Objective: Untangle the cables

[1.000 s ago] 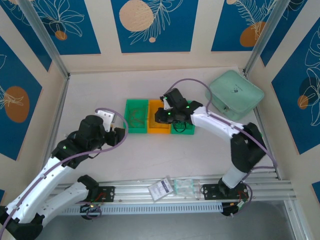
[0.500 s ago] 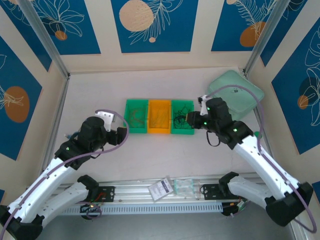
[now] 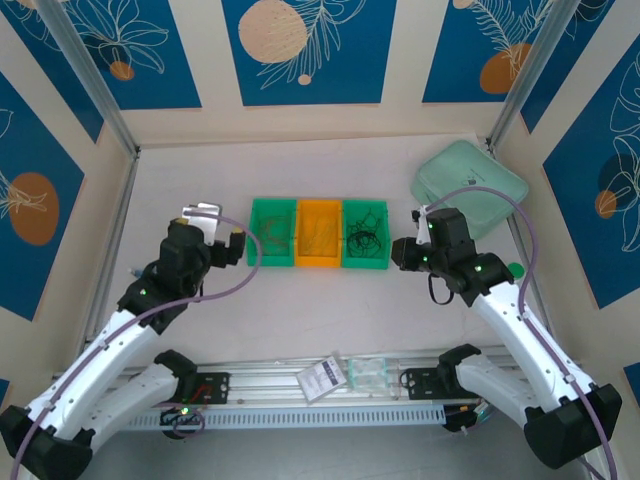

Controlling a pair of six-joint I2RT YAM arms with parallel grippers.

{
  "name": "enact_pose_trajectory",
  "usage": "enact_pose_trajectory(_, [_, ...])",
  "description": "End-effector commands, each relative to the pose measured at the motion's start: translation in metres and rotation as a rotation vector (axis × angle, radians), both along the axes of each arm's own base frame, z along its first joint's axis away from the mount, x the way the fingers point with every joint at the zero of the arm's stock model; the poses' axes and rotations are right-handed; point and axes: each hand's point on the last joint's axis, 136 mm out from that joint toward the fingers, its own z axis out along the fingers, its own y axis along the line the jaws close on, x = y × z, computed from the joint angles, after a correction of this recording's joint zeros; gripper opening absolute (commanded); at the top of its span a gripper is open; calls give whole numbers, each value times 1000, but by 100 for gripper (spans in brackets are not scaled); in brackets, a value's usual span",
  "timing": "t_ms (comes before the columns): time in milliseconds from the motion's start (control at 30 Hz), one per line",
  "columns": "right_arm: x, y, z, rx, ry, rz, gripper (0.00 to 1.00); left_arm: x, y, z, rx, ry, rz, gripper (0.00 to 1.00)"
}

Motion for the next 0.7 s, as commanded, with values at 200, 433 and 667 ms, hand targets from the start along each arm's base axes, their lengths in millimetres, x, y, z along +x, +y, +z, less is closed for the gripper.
enact_pose_trajectory(200, [3,6,-7,-1,-28,70,23,58,46,-51,80,-106,156,99])
enact_pose_trajectory(433, [1,-2,-16,0,12,51,23,80,48,-100,70,-136,139,99])
enact_pose_trajectory(667, [5,-14,-19,3,14,11,23,93,47,-130,114,-128,131,100])
